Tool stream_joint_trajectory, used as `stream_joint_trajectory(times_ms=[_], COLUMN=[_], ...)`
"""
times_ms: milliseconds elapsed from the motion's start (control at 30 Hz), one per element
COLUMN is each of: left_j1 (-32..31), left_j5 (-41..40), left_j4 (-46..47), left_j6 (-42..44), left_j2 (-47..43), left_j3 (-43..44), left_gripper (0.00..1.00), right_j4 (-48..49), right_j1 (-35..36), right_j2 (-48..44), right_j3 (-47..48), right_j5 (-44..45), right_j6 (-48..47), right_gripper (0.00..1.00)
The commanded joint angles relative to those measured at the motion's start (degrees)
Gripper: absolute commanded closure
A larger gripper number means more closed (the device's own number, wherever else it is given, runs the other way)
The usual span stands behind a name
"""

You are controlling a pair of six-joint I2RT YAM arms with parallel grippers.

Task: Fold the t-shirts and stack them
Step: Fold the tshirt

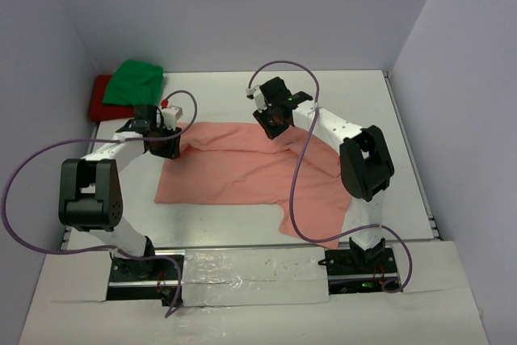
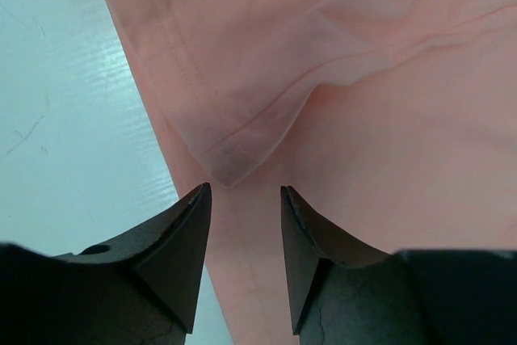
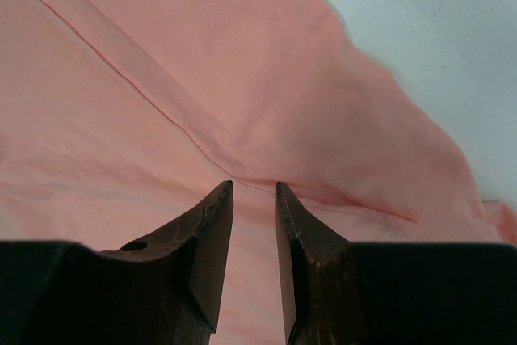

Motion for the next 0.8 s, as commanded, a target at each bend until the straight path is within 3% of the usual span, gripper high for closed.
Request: stream_joint_trajectory(times_ms=[0, 567, 767], left_j1=[0.2, -2.4, -3.1], left_j5=[-0.5, -6.8, -7.5], left_j4=[0.3, 13.4, 16.2], left_j6=[1.7, 1.8, 1.9], left_j2=[-0.8, 0.5, 1.8], left_j3=[-1.0, -4.4, -5.4], left_gripper=[0.51, 0.47, 0.5], right_j4=[-0.1, -1.2, -1.3], right_j1=[-0.4, -0.4, -0.4], right_j2=[-3.0, -2.7, -2.6], right_j3=[0.3, 0.5, 0.3], right_j5=[-0.4, -2.4, -2.7], right_j6=[-0.9, -1.3, -1.5], right_gripper=[0.64, 0.64, 0.64])
